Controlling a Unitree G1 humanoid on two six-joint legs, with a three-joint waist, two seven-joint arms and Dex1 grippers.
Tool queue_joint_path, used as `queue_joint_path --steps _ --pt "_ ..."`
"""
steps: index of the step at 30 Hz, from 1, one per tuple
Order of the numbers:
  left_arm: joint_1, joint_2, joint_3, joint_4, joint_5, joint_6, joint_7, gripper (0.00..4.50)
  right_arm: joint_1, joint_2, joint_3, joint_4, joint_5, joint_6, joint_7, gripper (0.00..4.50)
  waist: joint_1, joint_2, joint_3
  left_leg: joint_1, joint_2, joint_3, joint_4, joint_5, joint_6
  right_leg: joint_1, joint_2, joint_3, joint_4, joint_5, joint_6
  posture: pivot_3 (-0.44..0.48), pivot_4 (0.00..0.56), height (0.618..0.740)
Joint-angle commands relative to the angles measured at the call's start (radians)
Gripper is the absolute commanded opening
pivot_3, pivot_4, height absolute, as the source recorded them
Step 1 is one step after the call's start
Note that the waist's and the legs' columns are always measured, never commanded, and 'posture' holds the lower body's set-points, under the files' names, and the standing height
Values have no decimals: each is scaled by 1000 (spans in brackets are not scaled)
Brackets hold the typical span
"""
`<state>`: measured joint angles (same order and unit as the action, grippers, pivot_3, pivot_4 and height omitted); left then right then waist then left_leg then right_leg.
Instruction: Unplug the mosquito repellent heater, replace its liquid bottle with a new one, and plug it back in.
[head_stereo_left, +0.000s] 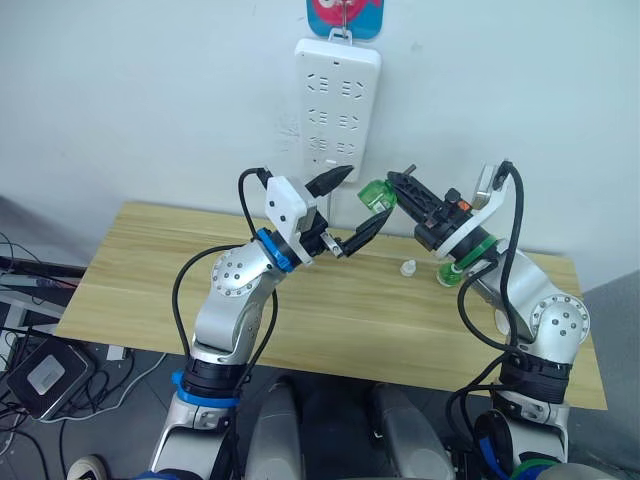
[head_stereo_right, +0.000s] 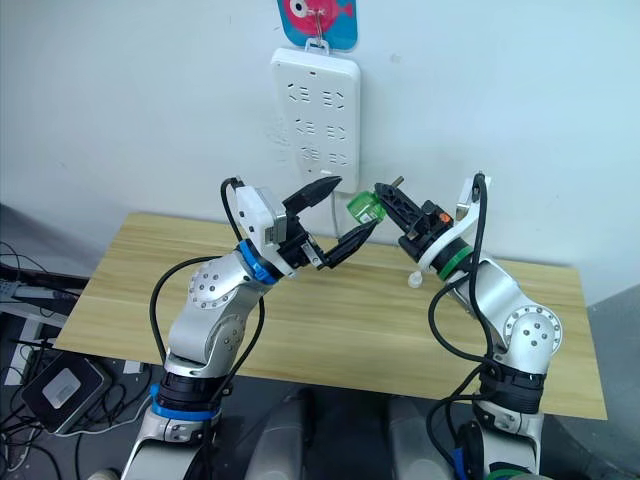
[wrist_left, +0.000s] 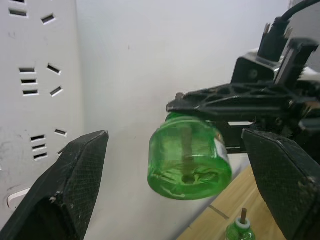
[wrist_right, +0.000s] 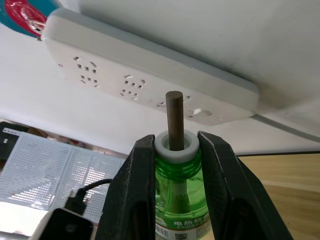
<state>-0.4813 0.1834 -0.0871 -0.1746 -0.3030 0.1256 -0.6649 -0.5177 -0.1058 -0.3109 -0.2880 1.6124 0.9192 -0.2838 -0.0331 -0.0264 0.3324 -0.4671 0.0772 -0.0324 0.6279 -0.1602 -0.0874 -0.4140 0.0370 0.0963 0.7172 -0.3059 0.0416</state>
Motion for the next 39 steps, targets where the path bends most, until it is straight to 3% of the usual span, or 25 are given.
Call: queue_joint_path --steps 1,12,19,20,28,34,38,39 --pt "-15 -14 -15 -3 5 -32 9 4500 -6 -29 27 -50 65 -40 -8 868 0 0 0 0 0 0 0 0 0 0 0 0 0 0 0 -12 261 740" --pt "-31 -34 -14 29 -4 -57 17 4500 -7 -91 91 -49 117 -109 -11 868 0 0 0 0 0 0 0 0 0 0 0 0 0 0 0 -17 263 740" --pt "-24 -40 -24 33 -10 -54 8 2401 -2 -109 117 -54 133 -141 -9 868 0 0 0 0 0 0 0 0 0 0 0 0 0 0 0 -22 264 740" --pt "-24 -41 -24 35 -10 -54 9 2258 -1 -111 120 -55 135 -145 -8 868 0 0 0 0 0 0 0 0 0 0 0 0 0 0 0 -22 264 740" --pt "-37 -45 -20 41 -7 -49 23 2259 3 -132 157 -67 136 -147 0 868 0 0 0 0 0 0 0 0 0 0 0 0 0 0 0 -22 267 740" --pt "-48 -32 -13 32 -49 12 7 2259 23 -205 168 -76 145 -107 22 3023 0 0 0 0 0 0 0 0 0 0 0 0 0 0 0 -27 273 740" --pt "-50 11 31 10 -210 223 -41 2259 123 -458 118 -113 198 31 108 4470 8 0 0 -1 0 -1 0 0 0 0 0 0 -1 0 0 -42 289 740" --pt "-45 30 43 6 -267 293 -63 2259 145 -527 102 -114 207 62 144 4470 5 0 0 -1 -1 -1 0 0 1 0 -1 0 -1 0 0 -42 289 740"
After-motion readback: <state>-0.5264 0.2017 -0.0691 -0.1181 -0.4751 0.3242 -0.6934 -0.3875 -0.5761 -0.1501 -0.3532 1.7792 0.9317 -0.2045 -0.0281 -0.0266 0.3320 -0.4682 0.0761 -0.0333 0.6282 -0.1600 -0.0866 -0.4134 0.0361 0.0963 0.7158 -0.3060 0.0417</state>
